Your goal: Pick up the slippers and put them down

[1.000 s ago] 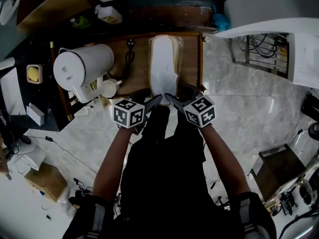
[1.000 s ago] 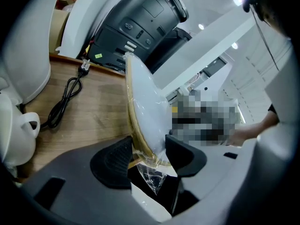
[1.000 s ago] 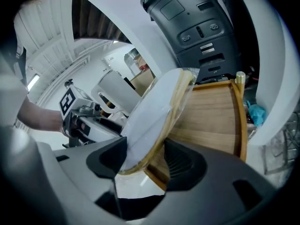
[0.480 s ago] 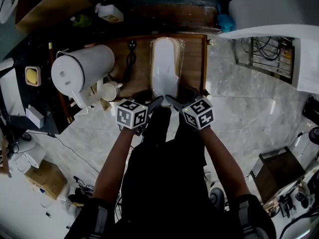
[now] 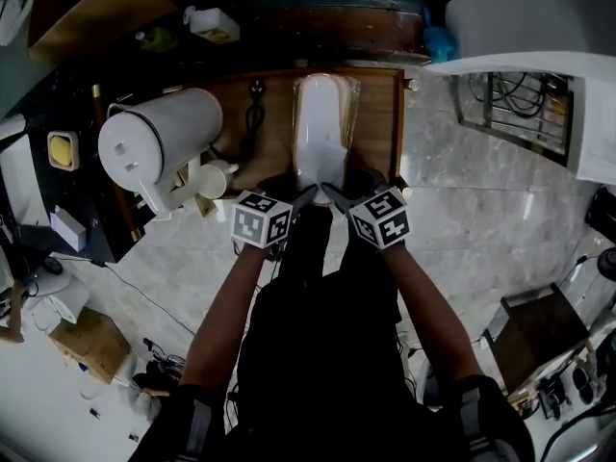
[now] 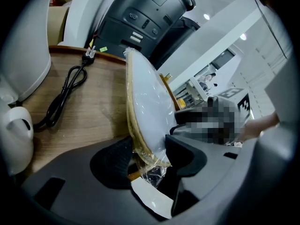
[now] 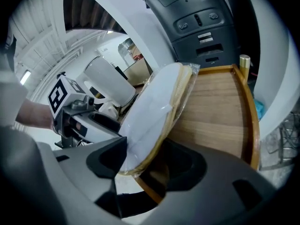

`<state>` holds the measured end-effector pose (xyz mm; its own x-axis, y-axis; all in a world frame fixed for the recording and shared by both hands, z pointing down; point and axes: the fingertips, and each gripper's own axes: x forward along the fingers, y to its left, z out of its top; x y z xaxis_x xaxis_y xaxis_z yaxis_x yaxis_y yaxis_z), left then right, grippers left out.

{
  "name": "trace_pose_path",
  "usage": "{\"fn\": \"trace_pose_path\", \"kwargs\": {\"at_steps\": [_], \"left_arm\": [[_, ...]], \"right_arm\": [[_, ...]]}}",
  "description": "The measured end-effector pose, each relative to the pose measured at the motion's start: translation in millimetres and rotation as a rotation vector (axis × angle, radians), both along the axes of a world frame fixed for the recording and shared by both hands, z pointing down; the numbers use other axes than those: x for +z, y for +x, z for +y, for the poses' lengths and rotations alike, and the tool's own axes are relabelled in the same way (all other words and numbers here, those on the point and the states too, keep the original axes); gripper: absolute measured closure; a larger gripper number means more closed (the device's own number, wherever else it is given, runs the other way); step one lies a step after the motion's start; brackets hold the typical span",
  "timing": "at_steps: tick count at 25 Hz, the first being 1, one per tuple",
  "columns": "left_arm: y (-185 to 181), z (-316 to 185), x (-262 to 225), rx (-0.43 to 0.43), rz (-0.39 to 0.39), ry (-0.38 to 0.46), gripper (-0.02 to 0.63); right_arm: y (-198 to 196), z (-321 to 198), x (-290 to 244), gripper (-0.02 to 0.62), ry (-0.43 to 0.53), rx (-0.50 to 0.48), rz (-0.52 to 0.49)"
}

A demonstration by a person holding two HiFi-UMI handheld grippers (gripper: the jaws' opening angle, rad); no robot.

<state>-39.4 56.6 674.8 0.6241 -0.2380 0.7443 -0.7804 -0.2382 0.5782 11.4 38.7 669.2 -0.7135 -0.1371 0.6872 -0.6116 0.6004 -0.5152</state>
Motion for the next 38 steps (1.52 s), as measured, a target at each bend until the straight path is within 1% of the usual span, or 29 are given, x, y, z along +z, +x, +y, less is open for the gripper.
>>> {"fn": "trace_pose_path", "kwargs": {"at_steps": [8,12,16,22,27,30,32,38], "left_arm": [[-3.2,-0.9,7.2,-0.021,0.013,-0.024,0.379],[-2.6,-1.7,8.8,-0.014,0.014,-0.027,0.379],[-2.7,-2.9,9.2,-0.013,0.015,-0.021,0.379],[-5.7,-3.9,3.3,-0.013,0.01,-0.015,0.379],[-10.5,-4.5,1.1,-0.013,-0.016,-0.025,0.377],[-16.5,-1.8,4.8,-0.011,-0.058,-0.055,0.368],[-21.0,-1.5,6.1,-0.011,-0.082,-0.062,0.348],[-28.5,-4.1,-3.7,-0.022,-0.113,-0.028,0.344]], "right_arm": [[-1.8,-1.6,7.2,0.341,-0.013,0.013,0.02],[-1.2,-1.9,8.3,0.341,-0.007,0.016,0.03],[-0.9,-3.9,7.9,0.337,0.031,0.005,0.052],[-0.6,-5.0,-0.6,0.337,0.062,0.004,0.053],[-1.8,-8.1,-8.8,0.337,0.084,-0.001,0.056],[-2.4,-7.9,-13.1,0.337,0.092,-0.007,0.056],[-2.4,-8.9,-16.7,0.337,0.098,-0.004,0.053],[1.6,-10.9,-29.2,0.337,0.112,-0.018,0.044]]}}
